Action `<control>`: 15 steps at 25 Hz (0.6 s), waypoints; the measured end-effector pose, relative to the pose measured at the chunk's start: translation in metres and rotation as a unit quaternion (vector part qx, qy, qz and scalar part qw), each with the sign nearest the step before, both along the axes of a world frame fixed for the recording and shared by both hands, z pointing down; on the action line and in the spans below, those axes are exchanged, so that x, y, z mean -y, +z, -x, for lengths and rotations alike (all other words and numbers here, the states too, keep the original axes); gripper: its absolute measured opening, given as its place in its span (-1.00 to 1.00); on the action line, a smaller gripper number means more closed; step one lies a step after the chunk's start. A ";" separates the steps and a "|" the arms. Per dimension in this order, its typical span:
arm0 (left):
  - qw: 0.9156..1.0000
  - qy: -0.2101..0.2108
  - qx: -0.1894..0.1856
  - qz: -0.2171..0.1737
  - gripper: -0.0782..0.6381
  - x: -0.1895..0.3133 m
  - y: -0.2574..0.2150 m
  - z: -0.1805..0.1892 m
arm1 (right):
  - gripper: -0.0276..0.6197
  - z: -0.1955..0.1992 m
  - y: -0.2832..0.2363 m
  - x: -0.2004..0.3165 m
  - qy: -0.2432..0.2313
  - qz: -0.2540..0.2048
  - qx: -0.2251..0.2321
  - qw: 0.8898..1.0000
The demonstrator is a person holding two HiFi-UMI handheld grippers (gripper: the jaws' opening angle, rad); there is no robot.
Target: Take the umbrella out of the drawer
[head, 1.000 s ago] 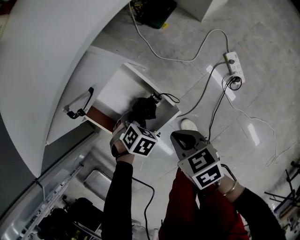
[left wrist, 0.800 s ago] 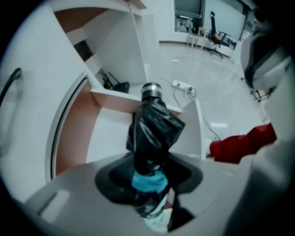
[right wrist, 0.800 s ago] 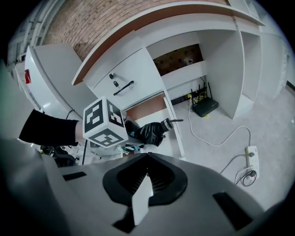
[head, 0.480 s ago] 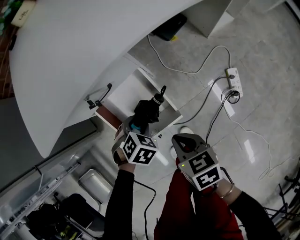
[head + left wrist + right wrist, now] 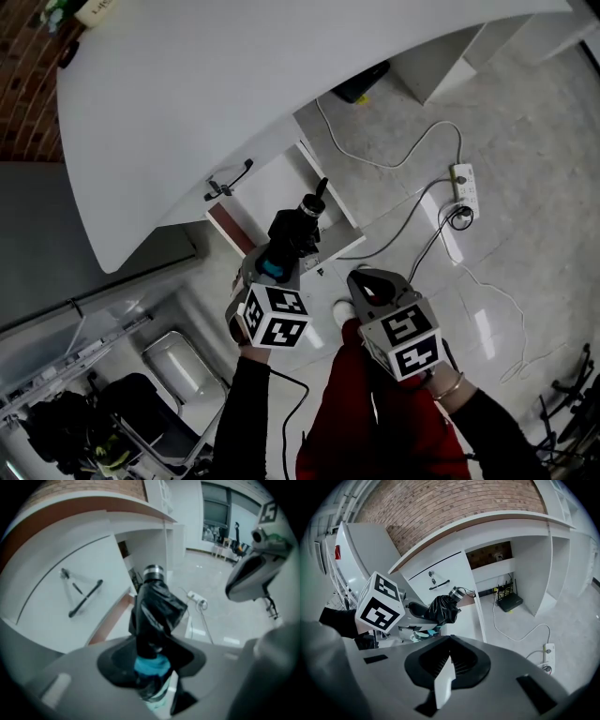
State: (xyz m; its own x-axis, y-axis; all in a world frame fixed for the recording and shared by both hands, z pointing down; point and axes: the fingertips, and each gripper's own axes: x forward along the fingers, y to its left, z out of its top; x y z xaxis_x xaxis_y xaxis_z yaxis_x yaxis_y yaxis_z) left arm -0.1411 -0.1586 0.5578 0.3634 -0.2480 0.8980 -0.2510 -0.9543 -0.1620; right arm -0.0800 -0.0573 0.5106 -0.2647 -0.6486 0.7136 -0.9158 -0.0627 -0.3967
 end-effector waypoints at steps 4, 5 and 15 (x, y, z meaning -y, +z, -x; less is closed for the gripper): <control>1.000 -0.020 -0.021 -0.005 -0.28 -0.006 -0.024 0.003 | -0.92 0.000 -0.014 -0.001 -0.006 -0.007 -0.009 1.000; 0.999 -0.026 -0.027 -0.005 -0.29 -0.007 -0.030 0.004 | -0.92 0.001 -0.018 -0.001 -0.007 -0.009 -0.011 1.000; 0.991 -0.104 -0.082 0.000 -0.29 -0.013 -0.089 0.024 | -0.92 0.005 -0.066 0.008 -0.030 -0.038 -0.030 0.998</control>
State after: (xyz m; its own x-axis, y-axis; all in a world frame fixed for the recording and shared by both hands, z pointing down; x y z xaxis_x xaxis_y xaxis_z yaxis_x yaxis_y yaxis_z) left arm -0.1652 -0.1458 0.4690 0.4449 -0.3320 0.8317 -0.4649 -0.8794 -0.1024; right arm -0.0849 -0.0652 0.4442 -0.2626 -0.6858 0.6788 -0.9392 0.0202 -0.3429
